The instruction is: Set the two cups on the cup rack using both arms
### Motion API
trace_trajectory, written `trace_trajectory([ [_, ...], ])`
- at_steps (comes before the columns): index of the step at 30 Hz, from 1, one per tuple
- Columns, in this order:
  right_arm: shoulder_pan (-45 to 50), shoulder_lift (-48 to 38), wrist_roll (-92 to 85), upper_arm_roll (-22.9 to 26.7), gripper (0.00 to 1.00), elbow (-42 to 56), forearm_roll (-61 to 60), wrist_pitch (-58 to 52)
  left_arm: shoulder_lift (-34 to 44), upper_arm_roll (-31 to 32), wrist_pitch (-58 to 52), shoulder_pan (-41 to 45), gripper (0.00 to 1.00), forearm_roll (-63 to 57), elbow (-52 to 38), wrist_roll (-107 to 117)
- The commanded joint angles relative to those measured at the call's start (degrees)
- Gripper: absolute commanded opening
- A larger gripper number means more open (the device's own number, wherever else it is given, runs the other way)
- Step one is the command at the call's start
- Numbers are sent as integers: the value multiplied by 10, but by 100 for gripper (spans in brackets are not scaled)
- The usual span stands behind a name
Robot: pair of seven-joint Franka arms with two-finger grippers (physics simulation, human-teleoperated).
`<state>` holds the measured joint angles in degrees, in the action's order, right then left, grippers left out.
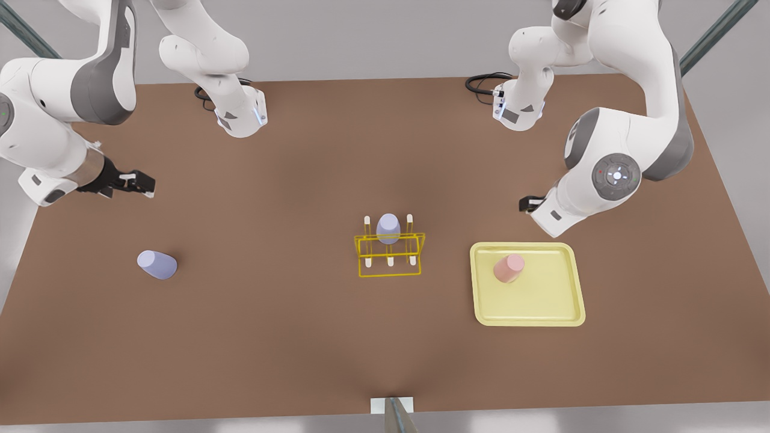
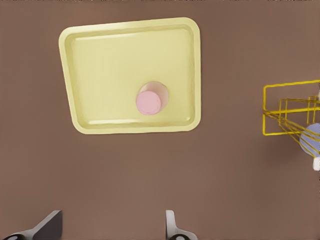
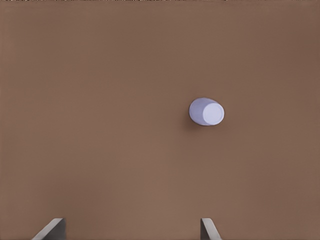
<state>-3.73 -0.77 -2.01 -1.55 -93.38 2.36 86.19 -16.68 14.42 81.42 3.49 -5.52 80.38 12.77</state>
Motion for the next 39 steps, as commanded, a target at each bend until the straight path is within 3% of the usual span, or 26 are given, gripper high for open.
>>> trace_trajectory([
  [1,-1,0,-13,1,100,0,-1,17,1,0,17,0,100,3,0,-27],
  [3,-1,16,-15,1,100,9,9,23,-8,0,28,0,100,4,2,-26],
  [4,0,85,-30,1,100,62,17,38,-27,0,87,-1,100,10,13,-26],
  [6,-12,310,-148,26,100,252,20,57,-65,-11,315,-1,100,10,115,-26],
  [8,-43,357,-180,28,100,243,22,117,-102,-27,432,-5,100,10,152,-32],
  [12,-62,349,-230,28,100,193,21,162,-105,-43,522,-9,100,45,227,-87],
  [15,-62,353,-230,28,100,162,37,208,-118,-44,541,-8,100,41,230,-88],
  [18,-62,303,-222,27,100,56,29,318,-141,-44,573,-8,100,39,230,-88],
  [25,-88,282,-227,28,100,-39,28,324,-145,-50,576,-5,100,39,277,-88],
  [39,-97,295,-230,41,100,-107,29,401,-158,-58,612,6,100,39,300,-87],
])
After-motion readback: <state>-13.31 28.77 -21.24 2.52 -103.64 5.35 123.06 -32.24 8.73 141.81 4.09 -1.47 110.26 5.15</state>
